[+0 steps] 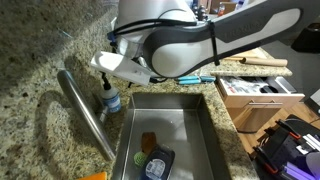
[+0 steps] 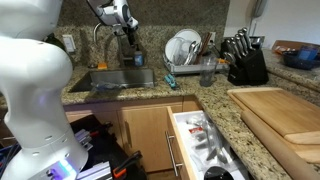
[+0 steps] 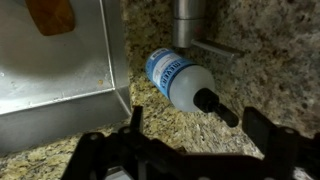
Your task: Put the soap bottle in front of the sink and the cup in front of the drawer
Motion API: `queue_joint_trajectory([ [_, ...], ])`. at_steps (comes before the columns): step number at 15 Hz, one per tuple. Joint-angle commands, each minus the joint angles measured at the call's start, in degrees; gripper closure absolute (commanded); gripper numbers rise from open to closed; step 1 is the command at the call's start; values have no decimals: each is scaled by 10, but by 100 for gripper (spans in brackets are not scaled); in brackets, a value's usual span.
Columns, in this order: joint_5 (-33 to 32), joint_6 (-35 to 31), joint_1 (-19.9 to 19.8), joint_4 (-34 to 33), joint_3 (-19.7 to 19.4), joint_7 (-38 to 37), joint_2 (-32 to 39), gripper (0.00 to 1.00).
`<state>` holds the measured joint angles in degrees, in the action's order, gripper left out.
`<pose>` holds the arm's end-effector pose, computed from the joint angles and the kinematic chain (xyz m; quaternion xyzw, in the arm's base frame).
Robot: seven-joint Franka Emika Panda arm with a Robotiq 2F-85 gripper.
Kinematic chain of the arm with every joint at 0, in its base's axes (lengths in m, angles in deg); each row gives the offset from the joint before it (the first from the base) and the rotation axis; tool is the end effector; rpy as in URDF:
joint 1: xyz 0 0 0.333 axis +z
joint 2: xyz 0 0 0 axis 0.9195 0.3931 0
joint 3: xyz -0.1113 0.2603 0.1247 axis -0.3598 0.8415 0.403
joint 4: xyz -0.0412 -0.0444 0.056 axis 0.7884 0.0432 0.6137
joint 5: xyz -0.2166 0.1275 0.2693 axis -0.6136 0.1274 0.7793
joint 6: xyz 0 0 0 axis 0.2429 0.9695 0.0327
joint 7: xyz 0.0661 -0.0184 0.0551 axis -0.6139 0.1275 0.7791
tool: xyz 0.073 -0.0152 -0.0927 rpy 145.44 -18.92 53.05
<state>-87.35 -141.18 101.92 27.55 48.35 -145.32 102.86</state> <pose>0.5729 0.4752 0.3958 -0.9212 0.3058 -0.1566 0.1829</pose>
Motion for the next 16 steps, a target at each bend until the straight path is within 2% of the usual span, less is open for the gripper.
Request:
queue_joint_trajectory([
  [1, -13, 83, 23, -54, -26, -2, 23, 0],
  [5, -50, 164, 54, -144, -45, 0, 59, 0],
  [6, -39, 129, 38, -83, -33, 0, 26, 0],
  [9, -45, 147, 51, -120, -38, 0, 45, 0],
  [11, -27, 184, 38, -119, -34, 11, 45, 0],
  [13, -16, 242, 36, -170, -37, 22, 69, 0],
  [16, -11, 283, 36, -241, -35, 23, 94, 0],
])
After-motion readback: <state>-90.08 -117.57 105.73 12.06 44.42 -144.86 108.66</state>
